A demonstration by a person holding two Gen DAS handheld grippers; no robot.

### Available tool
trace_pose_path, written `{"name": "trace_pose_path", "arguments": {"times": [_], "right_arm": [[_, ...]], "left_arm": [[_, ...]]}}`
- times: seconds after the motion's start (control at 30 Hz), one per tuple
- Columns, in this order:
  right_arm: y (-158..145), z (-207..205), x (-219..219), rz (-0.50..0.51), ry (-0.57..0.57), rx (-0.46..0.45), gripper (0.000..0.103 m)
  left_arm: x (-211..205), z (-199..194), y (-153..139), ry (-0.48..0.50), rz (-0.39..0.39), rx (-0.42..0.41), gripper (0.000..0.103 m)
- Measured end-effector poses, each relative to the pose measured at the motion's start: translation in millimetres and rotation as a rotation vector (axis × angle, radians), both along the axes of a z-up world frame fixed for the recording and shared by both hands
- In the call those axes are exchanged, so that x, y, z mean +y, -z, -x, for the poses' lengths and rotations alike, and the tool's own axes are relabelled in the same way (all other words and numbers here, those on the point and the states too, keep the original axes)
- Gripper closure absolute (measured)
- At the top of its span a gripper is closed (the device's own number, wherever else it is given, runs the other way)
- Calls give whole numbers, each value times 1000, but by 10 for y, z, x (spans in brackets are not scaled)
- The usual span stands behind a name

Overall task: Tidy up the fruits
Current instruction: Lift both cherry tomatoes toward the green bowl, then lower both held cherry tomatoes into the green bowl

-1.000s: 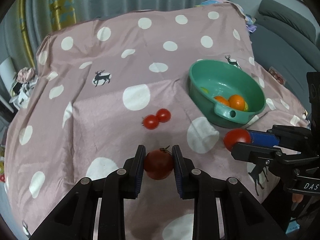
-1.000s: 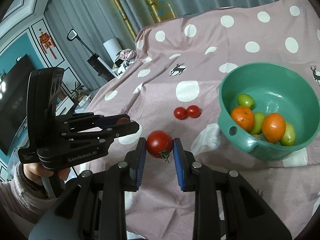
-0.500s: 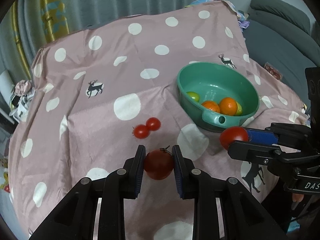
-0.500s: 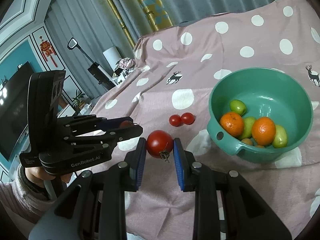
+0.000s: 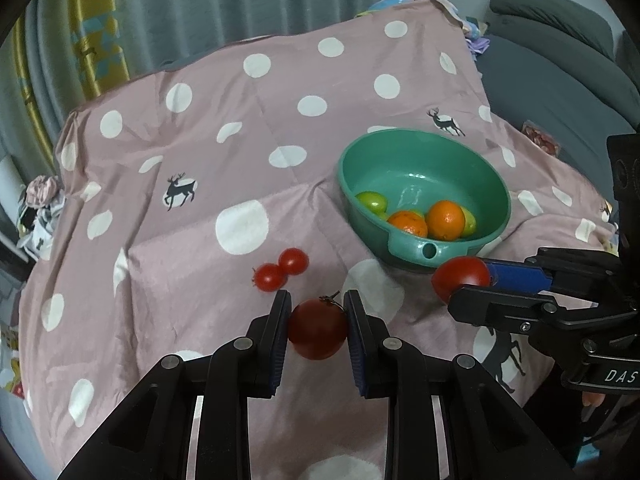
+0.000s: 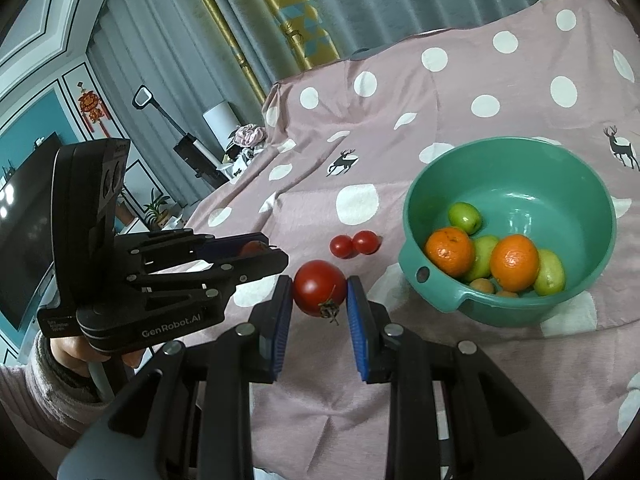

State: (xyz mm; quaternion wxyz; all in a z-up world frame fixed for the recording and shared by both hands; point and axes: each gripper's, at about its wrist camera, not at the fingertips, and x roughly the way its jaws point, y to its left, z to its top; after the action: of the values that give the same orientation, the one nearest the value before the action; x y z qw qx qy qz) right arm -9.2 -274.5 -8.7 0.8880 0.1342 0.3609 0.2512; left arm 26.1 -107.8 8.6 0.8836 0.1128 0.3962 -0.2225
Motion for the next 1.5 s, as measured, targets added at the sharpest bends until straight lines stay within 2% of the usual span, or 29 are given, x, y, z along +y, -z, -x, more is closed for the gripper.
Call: {"name": "trace_pose_path", "arguments": {"times": [1.5], "right_arm": [[-4,-264,-508,-4,126,-25,75]], "left_arm": [[-665,-338,-119,133,-35,-52,76]]}}
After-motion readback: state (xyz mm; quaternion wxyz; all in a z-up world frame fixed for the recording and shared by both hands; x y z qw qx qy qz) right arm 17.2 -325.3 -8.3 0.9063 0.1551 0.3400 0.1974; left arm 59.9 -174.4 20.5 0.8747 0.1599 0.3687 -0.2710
